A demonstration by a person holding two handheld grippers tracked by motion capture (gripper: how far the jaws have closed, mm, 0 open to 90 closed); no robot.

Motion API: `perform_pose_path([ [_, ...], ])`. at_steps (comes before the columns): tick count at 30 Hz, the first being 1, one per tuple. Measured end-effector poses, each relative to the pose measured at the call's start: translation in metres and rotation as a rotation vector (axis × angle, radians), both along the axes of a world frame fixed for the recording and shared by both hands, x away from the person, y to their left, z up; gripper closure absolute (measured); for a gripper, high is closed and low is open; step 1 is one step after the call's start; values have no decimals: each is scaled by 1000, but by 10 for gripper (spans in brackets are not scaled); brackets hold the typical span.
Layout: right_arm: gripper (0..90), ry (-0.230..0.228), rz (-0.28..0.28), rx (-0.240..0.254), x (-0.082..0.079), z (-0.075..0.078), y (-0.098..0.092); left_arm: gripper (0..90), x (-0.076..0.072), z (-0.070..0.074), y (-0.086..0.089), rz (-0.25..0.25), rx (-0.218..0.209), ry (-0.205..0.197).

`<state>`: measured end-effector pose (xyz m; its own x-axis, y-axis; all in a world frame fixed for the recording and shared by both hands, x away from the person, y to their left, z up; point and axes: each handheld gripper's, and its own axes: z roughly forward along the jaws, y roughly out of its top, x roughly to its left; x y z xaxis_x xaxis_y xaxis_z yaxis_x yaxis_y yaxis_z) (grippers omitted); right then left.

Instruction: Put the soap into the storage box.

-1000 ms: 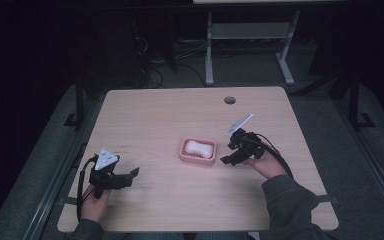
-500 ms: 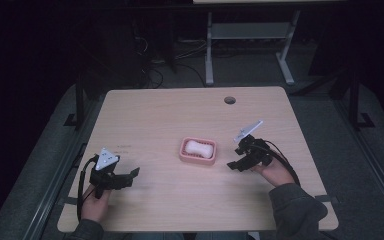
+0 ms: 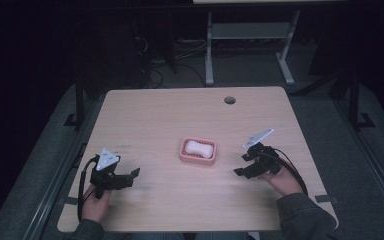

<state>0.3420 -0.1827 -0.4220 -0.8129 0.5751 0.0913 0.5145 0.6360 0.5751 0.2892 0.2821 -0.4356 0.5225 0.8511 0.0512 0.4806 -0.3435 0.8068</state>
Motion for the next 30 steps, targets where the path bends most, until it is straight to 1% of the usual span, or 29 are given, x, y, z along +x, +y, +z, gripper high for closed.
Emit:
perform_pose_path([
  [5, 334, 5, -16, 6, -6, -2, -6, 147, 0, 0, 0, 1, -2, 0],
  [11, 334, -1, -21, 7, -14, -5, -13, 147, 0, 0, 0, 1, 0, 2],
  [16, 333, -1, -37, 18, -22, -8, -19, 147, 0, -1, -1, 0, -3, 3],
  [17, 333, -2, -36, 22, -23, -9, -20, 147, 0, -1, -1, -4, 7, 5],
  [22, 332, -6, -47, 30, -31, -11, -25, 147, 0, -1, -1, -7, 14, 9],
  [24, 332, -12, -44, 33, -33, -12, -27, 147, 0, -1, -2, -7, 13, 9],
  [26, 331, -6, -55, 35, -37, -13, -29, 147, 0, -1, -2, -7, 12, 10],
  [30, 331, -12, -64, 45, -45, -17, -32, 147, 0, -2, -2, -6, 9, 9],
])
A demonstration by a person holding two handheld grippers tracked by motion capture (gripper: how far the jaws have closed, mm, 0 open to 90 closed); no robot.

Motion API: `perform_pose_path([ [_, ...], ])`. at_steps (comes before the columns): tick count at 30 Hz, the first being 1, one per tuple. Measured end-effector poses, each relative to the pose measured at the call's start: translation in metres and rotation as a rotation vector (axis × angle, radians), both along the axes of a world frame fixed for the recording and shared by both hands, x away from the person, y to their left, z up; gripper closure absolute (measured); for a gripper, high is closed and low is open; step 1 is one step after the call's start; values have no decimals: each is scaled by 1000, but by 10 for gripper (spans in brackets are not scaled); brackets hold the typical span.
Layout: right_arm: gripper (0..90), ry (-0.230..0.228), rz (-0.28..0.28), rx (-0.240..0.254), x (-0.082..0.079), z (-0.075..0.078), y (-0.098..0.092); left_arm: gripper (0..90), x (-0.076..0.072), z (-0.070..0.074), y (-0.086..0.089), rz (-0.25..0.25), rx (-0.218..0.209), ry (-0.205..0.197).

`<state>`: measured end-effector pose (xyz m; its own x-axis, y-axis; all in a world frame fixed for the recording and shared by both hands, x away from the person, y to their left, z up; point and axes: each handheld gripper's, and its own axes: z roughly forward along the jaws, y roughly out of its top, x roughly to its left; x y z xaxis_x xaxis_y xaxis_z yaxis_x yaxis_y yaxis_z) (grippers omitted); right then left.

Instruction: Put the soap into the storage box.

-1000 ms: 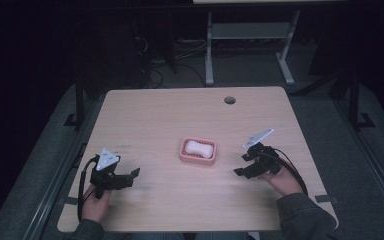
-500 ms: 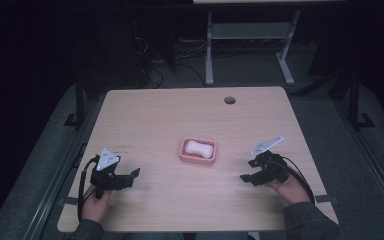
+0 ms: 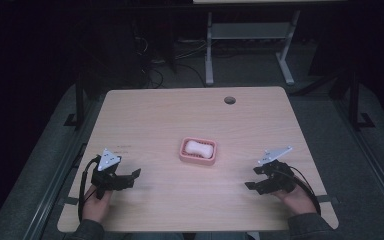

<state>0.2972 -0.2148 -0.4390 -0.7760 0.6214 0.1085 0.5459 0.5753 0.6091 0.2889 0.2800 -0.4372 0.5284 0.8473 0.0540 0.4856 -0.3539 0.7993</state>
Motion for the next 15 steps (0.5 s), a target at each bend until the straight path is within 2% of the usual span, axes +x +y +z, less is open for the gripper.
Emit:
perform_pose_path([
  [15, 322, -34, -32, 24, -26, -7, -15, 147, 0, 0, 0, -6, 8, 2],
])
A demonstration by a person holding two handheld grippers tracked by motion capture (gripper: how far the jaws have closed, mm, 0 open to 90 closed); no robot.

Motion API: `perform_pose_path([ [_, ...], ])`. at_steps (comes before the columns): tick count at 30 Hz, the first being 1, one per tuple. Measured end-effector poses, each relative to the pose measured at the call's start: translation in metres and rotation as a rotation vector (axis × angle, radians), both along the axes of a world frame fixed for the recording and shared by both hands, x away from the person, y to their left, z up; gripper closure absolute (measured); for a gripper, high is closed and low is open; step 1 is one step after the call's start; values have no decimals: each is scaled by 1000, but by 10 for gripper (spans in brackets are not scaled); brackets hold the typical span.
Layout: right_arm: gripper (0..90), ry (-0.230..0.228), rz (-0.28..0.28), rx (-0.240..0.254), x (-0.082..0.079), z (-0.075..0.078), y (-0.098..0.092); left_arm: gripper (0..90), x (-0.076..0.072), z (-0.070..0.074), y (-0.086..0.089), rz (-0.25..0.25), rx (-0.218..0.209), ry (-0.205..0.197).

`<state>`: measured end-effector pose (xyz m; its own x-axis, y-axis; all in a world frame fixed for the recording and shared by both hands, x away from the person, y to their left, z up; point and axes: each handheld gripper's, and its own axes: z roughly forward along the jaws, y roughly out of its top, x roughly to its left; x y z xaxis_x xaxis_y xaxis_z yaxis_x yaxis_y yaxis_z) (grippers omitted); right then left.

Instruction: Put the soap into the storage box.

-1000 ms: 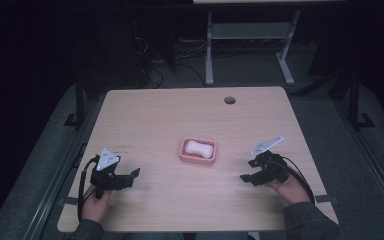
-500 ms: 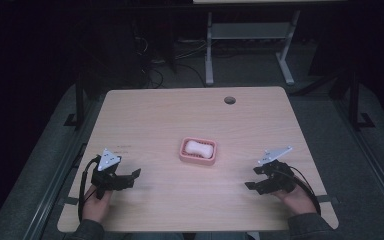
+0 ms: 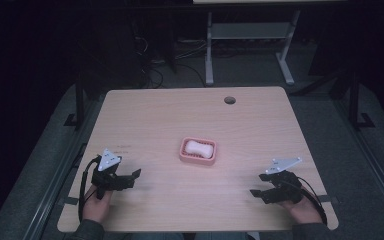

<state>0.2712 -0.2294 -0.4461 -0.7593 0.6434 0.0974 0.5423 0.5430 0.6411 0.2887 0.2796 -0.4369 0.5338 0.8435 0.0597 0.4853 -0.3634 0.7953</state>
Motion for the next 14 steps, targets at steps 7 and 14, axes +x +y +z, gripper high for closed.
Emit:
perform_pose_path([
  [7, 269, 0, -14, 16, -14, -3, -6, 147, 0, 0, -1, -6, 1, -7],
  [14, 225, -8, -31, 26, -28, -1, -5, 147, 0, 0, -2, -5, -2, -9],
])
